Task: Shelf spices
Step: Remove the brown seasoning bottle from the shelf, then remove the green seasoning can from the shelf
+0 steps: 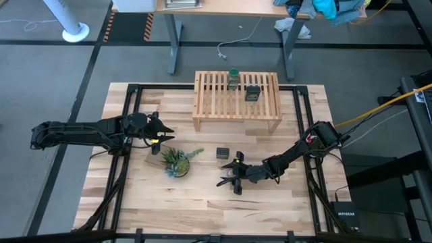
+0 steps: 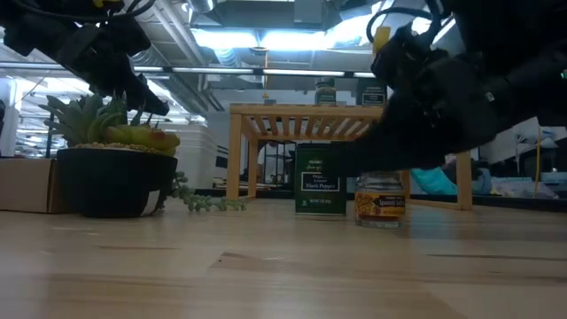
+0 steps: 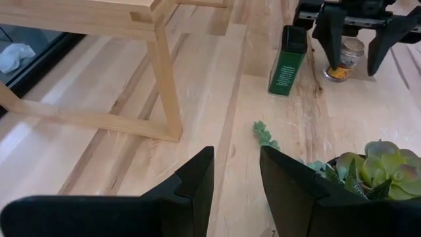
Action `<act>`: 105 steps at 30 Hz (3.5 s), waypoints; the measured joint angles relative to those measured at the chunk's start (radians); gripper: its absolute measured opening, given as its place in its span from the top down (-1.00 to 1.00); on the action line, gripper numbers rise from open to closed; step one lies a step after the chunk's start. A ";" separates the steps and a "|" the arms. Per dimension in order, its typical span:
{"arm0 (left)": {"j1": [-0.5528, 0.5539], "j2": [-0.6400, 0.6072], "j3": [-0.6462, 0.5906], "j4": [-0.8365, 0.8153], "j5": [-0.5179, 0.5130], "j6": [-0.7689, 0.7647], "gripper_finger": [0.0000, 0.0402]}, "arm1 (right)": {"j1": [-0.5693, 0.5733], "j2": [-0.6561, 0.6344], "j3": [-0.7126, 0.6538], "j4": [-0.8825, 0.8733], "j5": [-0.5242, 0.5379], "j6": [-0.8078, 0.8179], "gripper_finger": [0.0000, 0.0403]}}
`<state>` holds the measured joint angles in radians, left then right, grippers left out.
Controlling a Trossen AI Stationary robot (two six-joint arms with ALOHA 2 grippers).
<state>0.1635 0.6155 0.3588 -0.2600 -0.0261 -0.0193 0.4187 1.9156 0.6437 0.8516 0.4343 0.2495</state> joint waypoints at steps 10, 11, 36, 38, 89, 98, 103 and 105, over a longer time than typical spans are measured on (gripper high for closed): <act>0.000 0.000 0.000 0.000 0.000 0.000 0.42 | 0.000 -0.060 0.000 0.038 0.005 -0.072 -0.13; 0.000 0.000 0.000 0.000 0.000 0.000 0.42 | 0.000 -0.080 -0.002 0.030 0.012 -0.088 -0.13; 0.000 0.000 0.000 0.001 0.000 0.000 0.42 | -0.033 -1.106 -0.052 -0.979 0.438 -0.258 0.25; 0.000 0.000 0.000 0.000 0.000 0.000 0.42 | -0.073 -1.170 -0.052 -1.035 0.438 -0.258 0.26; 0.000 0.000 0.000 0.000 0.000 0.000 0.42 | -1.244 -0.724 -0.052 -0.574 -1.001 -0.402 -0.30; 0.000 0.000 0.000 0.000 0.000 0.000 0.42 | -1.243 -0.699 -0.052 -0.556 -1.113 -0.359 0.17; 0.000 0.000 0.000 0.000 0.000 0.000 0.42 | -1.243 -0.700 -0.052 -0.556 -1.144 -0.359 0.38; 0.000 0.000 0.000 0.000 0.000 0.000 0.42 | -1.243 -0.699 -0.052 -0.556 -1.181 -0.355 0.38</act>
<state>0.1632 0.6158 0.3588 -0.2596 -0.0265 -0.0193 -0.8242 1.2163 0.5919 0.2955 -0.7469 -0.1050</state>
